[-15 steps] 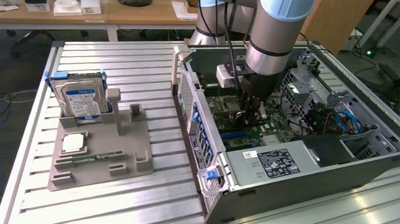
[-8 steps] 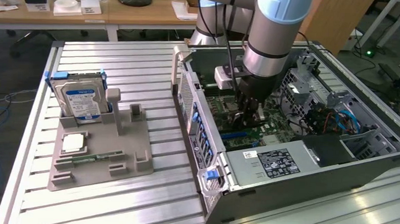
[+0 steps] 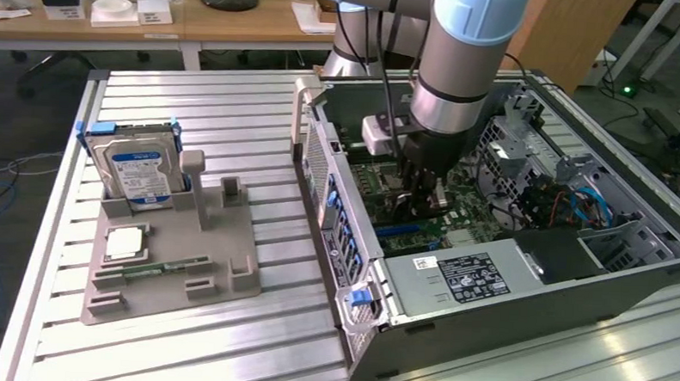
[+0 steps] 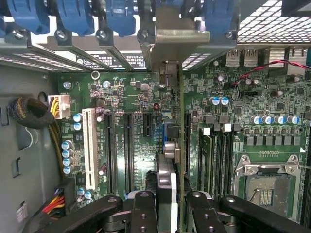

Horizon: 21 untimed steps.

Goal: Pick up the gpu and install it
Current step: 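Insert the gpu into the slot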

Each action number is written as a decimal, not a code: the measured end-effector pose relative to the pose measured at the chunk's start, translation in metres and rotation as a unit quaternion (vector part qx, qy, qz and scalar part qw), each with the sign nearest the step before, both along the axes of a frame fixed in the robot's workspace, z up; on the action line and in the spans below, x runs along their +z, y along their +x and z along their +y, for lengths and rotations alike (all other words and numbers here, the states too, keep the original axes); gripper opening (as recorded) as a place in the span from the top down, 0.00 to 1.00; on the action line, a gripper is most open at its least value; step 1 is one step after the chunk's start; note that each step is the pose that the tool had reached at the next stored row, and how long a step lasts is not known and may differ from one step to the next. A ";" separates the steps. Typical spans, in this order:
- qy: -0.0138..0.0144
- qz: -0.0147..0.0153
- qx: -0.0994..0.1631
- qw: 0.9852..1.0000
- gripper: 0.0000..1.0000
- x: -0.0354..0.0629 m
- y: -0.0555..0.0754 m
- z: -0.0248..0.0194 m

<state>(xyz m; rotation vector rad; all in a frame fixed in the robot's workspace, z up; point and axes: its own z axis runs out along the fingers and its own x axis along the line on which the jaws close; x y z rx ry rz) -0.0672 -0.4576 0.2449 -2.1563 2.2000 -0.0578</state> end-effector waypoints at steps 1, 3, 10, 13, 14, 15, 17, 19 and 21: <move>0.000 0.000 0.000 1.000 0.72 -0.0004 0.000 0.0000; 0.000 0.000 0.000 1.000 0.72 -0.0012 0.000 0.0000; 0.000 0.000 0.000 1.000 0.72 -0.0048 -0.002 0.0000; 0.000 0.000 0.000 1.000 0.72 -0.0069 -0.003 0.0000; 0.000 0.000 0.000 1.000 0.72 -0.0078 -0.003 0.0000; 0.000 0.000 0.000 1.000 0.72 -0.0086 -0.003 0.0000; 0.000 0.000 0.000 1.000 0.72 -0.0102 -0.003 0.0000; 0.000 0.000 0.000 1.000 0.72 -0.0118 -0.003 0.0000; 0.000 0.000 0.000 1.000 0.72 -0.0137 -0.003 0.0000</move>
